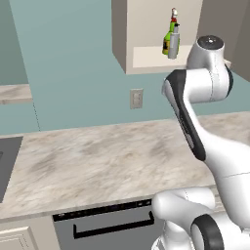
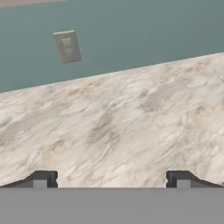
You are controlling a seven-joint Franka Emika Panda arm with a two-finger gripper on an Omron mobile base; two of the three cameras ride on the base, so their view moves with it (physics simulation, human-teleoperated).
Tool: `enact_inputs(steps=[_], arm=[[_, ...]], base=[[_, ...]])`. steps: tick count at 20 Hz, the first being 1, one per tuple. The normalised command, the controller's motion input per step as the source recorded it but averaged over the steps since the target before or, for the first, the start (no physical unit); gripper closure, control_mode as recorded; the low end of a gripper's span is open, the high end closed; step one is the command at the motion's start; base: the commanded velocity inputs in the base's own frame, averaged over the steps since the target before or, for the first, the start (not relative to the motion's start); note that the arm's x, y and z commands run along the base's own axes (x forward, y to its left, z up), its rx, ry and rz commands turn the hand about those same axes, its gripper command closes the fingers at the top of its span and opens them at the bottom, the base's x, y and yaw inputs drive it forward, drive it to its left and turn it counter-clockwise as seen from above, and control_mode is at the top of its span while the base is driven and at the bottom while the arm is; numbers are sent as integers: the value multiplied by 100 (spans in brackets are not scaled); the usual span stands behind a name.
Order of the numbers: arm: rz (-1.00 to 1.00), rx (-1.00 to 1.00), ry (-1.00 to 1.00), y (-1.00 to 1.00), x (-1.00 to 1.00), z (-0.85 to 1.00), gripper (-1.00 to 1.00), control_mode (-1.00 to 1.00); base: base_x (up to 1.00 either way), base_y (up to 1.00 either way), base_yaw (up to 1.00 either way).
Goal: Locate and retrieve the soap dispenser and spray from the cabinet. Place them next to the sink.
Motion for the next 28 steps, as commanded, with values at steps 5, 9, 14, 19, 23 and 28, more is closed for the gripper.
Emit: enact_inputs(steps=[5,9,14,19,23,28], arm=[[0,-1,-24,0,-3,24,-100,-100],[0,0,0,0,3,-1,-100,-100],[0,0,-1,0,0,34,-100,-100],[0,-2,-3,0,21,21,-100,-100],[0,-2,-2,0,37,27,-100,-100],[1,0,-1,-10,41,15,-100,-100]], base=[[0,0,0],[0,0,0],[0,0,0],[0,0,0],[0,0,0],[0,0,0]])
